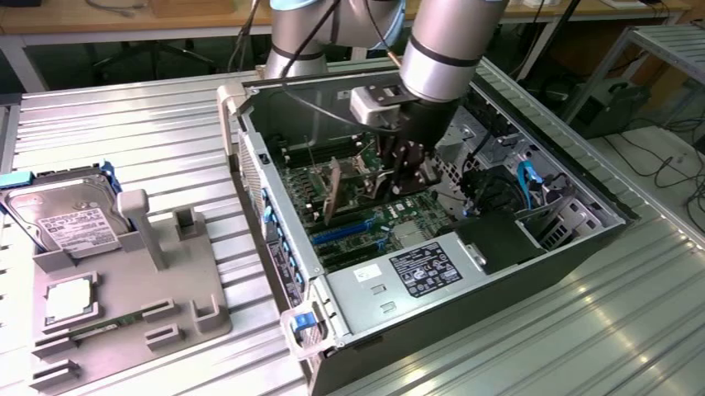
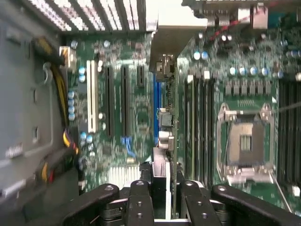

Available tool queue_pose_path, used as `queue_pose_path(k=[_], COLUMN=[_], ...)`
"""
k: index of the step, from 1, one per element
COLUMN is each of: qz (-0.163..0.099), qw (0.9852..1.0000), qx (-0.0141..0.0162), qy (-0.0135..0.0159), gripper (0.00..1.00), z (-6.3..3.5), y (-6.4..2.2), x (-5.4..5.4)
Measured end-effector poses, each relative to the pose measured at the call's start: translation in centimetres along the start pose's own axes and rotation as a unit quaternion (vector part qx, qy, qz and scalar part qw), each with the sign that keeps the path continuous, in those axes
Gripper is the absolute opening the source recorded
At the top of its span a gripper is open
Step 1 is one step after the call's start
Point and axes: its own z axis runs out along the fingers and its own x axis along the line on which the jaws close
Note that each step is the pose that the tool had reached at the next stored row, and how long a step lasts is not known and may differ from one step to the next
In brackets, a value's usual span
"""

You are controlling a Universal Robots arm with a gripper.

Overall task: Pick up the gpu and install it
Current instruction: 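Insert the gpu into the slot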

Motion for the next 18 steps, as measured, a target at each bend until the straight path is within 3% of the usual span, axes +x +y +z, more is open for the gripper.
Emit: queue_pose_path(k=[2,6,11,13,15,16,18], qz=[0.000,-0.013,-0.015,-0.015,-0.015,-0.015,-0.015], qw=[1.0000,0.9999,0.9999,0.9999,0.9999,0.9999,0.9998], qx=[0.0000,0.0000,0.0006,0.0008,0.0030,0.0075,0.0092], qy=[0.0001,-0.0003,-0.0005,-0.0005,-0.0004,-0.0005,-0.0004], gripper=[0.28,0.28,0.28,0.28,0.28,0.28,0.28], z=[0.56,1.26,2.22,2.57,2.71,2.81,2.88], y=[1.28,1.77,3.93,3.97,3.97,3.97,4.00], x=[0.0,0.0,0.0,-0.1,-0.1,-0.2,-0.2])
